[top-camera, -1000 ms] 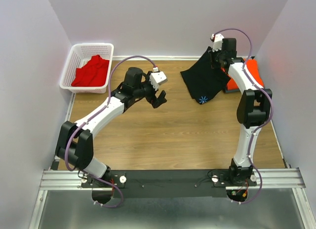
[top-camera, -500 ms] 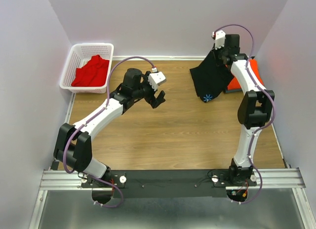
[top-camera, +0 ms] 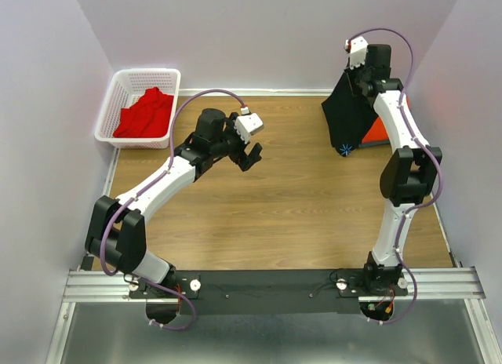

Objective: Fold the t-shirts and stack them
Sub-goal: Put the neatly folded tshirt into the corner of the board with the right arm

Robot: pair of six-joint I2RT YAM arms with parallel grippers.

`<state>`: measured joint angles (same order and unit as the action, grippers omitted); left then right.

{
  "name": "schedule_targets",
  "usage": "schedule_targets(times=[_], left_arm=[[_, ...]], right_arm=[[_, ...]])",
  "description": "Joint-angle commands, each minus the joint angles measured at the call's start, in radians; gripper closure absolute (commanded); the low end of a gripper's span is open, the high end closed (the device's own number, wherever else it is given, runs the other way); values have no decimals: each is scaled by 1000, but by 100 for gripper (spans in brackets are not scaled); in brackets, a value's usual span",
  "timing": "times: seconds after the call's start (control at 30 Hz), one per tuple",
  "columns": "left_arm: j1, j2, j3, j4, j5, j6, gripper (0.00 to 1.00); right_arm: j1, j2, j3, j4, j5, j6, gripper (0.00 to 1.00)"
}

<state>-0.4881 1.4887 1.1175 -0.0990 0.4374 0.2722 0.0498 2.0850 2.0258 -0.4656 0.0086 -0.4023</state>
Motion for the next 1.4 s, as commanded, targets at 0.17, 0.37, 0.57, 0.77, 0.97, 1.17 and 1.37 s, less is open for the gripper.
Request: schedule_targets(times=[0.17,0.37,0.57,0.77,0.97,1.17,1.37], left_arm=[[0,-38,-7,-2,-46,13,3],[-1,-38,-12,1,-54,13,3],[0,-41,-13,1,-60,18,3],[0,-38,-13,1,-58,18,3],[0,-25,-4,-11,-57,18,2],[0,-7,18,-31,-51,21,2],[0,22,33,-47,-48,21,3]], right_arm=[[-10,-80,109,-42,19,-17,99],[-11,-97,139,-73,10,-18,99],[-10,-115,146,-85,5,-36,99],[-27,-117,151,-90,-1,-56,99],[-45,-99,146,-91,-36,-55,99],[-108,-54,157,-90,-78,-55,99],[-140,-17,174,-90,-105,-72,99]])
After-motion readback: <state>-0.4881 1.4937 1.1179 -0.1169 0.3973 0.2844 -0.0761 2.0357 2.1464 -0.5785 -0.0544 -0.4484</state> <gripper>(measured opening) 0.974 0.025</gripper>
